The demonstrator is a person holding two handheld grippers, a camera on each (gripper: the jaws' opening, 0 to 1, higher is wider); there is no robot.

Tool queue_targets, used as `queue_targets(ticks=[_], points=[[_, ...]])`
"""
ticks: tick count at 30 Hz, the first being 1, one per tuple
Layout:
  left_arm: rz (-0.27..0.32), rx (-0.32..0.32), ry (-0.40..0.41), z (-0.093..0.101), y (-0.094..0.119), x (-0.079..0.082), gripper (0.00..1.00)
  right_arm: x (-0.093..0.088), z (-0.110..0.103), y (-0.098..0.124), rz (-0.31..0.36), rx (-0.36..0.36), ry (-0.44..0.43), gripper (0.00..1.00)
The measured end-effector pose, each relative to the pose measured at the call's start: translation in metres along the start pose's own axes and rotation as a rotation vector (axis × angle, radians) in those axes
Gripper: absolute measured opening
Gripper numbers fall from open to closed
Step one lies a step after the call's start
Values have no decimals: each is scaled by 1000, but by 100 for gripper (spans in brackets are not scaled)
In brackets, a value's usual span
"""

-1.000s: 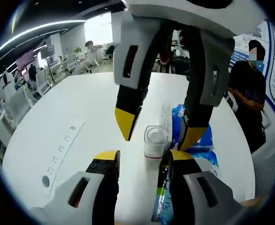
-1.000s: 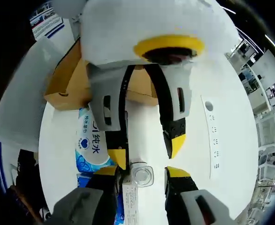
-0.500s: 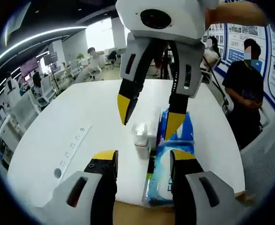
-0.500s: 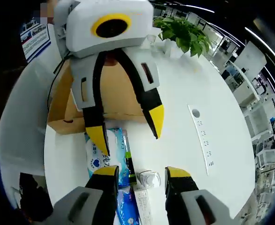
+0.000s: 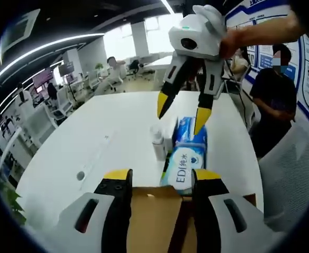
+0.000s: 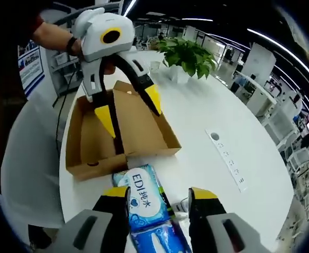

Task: Operate the shoe box by opening the lid, removing the specified soft item, and placing it in the target area until the item is outside and the box remains undamaged.

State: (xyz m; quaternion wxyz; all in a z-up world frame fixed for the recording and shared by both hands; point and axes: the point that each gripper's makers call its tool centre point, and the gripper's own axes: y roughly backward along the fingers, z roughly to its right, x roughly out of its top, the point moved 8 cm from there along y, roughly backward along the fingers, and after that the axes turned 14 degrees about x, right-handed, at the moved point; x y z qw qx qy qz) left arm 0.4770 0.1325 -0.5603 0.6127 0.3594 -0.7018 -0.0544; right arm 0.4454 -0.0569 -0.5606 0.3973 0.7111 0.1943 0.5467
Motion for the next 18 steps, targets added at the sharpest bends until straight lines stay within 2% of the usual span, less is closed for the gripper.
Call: queue_targets(ticks=[8,13,18], points=[[-16,31,20,10,44,-26,44,-5,-30,-4,86,-6,-41,41],[-26,82,77,11,72,-44,44,-10,-50,-7,149,-1,-91,40],[-31,126,124,13,96,-60,44,-16,-65,-11,183,-1,-126,40]])
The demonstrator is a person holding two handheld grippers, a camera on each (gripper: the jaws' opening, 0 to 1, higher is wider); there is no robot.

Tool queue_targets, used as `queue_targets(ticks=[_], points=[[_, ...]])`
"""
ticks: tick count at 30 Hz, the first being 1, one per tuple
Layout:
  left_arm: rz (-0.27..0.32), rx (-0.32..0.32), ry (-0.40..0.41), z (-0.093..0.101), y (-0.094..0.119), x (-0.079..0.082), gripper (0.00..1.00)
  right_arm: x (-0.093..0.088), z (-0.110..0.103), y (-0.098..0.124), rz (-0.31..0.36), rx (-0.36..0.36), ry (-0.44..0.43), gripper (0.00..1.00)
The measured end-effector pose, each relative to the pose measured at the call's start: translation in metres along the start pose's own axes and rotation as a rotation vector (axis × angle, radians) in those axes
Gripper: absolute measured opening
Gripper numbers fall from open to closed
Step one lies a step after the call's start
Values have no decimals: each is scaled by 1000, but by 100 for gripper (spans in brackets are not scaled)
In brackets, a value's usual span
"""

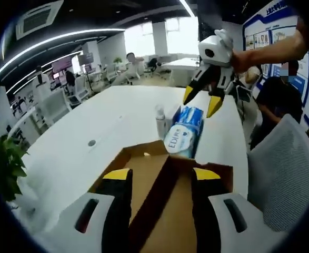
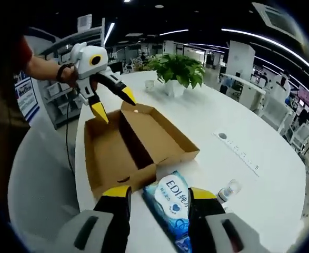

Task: Operate the shoe box by opening the lid, removing the specified soft item, and placing it in the target area until the item is outside and the box remains undamaged.

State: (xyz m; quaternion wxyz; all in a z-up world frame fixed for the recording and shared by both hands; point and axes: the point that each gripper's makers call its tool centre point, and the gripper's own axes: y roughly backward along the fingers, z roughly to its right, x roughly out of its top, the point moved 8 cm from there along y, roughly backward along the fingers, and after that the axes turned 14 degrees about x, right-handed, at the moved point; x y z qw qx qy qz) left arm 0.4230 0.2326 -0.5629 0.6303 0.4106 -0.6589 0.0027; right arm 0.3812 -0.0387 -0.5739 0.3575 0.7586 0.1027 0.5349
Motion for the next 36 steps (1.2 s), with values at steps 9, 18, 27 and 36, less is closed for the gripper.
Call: queue_targets(ticks=[9,18,27,36], points=[[5,100,100,-13,34,-21,44,2,-20,-2,73,-49,-32,42],[-1,165,193,-19,64,-47,45,5,-39,-15,171,-77,-80,49],[-19,217,263,-22,81,-70,46,-1,-50,-28,195,-68,-115,53],[-130,342,302,-27,90,-103,44,-2,-62,-31,216,-72,-141,53]])
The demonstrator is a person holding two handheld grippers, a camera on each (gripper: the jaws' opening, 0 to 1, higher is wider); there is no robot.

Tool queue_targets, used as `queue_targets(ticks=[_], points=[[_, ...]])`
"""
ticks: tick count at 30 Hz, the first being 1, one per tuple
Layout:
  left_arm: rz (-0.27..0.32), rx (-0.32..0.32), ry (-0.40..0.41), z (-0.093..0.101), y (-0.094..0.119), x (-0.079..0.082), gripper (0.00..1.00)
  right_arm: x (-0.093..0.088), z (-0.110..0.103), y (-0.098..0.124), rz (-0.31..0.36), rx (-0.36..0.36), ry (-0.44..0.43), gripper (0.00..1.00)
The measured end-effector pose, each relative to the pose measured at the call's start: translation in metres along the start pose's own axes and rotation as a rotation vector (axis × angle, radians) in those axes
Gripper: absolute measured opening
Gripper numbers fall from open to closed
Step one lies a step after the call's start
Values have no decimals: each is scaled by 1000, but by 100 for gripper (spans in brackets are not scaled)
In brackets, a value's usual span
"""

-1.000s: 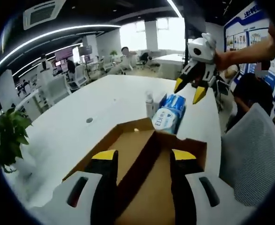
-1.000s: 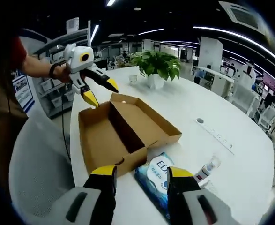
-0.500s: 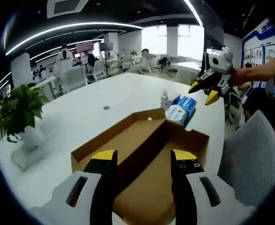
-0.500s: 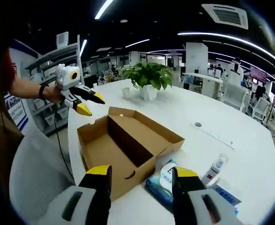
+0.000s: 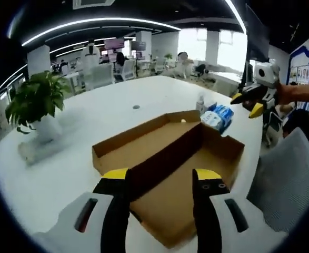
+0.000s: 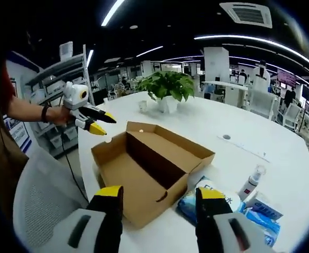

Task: Operate the shoe box by opening the lid, removing the specified soft item, and placing it in the target area until the item is outside and the box remains undamaged.

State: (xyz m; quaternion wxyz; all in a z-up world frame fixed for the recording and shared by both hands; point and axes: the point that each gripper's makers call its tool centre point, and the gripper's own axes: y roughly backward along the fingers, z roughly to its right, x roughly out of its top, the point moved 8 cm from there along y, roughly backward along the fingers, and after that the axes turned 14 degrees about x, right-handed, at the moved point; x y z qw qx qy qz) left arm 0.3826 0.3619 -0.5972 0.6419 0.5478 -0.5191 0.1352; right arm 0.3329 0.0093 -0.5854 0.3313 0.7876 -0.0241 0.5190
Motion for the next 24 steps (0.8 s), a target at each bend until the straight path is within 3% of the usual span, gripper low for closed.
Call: queue_targets(ticks=[3,10,16,18,20,24], points=[[-27,14,75,-6,-1,-9,45,-1,-3,1,2,-4,-3,53],[-56,66,126,-10,6,-24,45,-5,-6,4,8,-11,-17,52],[-132,127,150,-8,7,-48,45,-7,-9,3,5,-11,-21,52],[-177,169,164,-9,8,-59,43,-8,-11,2,9,-8,-27,51],[-208,168,208,-7,8,-68,40,-10,-14,1,7,-5,-30,51],[-249,194,215,-8,5,-78,32,-15,-15,1,-5,-3,-36,51]])
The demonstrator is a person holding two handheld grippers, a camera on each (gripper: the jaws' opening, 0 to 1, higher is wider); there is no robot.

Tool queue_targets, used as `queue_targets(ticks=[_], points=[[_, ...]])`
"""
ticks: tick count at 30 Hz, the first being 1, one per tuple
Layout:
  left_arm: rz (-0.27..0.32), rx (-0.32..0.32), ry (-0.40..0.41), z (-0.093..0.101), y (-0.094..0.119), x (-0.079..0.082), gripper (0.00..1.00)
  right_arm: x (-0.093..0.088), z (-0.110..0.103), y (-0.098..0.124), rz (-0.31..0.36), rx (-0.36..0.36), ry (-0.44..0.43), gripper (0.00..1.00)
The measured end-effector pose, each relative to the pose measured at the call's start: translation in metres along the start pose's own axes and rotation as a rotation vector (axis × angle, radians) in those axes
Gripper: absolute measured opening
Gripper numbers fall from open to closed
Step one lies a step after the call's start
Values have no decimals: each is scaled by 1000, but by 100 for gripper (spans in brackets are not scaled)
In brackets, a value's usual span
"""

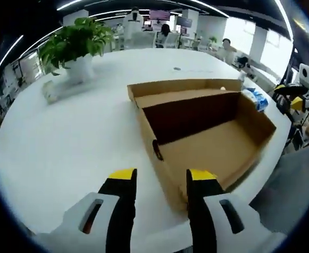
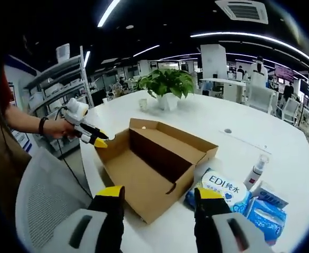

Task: Operate the shoe box by opening the lid, removing the specified soft item, and placing it in the target area until the item is outside and the box remains undamaged.

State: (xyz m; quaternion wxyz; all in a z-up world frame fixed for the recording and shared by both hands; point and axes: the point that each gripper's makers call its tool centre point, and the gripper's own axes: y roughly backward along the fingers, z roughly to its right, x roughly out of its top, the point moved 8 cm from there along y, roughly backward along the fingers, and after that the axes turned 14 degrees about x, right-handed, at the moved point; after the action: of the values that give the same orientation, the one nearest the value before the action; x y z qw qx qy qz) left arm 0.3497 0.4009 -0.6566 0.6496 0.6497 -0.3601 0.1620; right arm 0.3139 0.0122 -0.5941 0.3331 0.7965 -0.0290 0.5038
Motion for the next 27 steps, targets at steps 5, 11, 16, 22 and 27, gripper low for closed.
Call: queue_targets(ticks=[5,11,16,22,27], points=[[-44,-2,97,0,-10,-2,24,-3,-2,1,-8,1,-12,50],[-39,53,96,11,-12,0,12,-6,1,4,-29,-7,-17,50],[-42,135,155,10,-11,0,7,-7,2,4,-31,-12,-22,50],[-36,191,154,8,-13,-1,5,-9,3,-1,-48,-9,-24,50],[-35,224,170,9,-17,-2,4,-4,7,-8,-52,-10,-29,48]])
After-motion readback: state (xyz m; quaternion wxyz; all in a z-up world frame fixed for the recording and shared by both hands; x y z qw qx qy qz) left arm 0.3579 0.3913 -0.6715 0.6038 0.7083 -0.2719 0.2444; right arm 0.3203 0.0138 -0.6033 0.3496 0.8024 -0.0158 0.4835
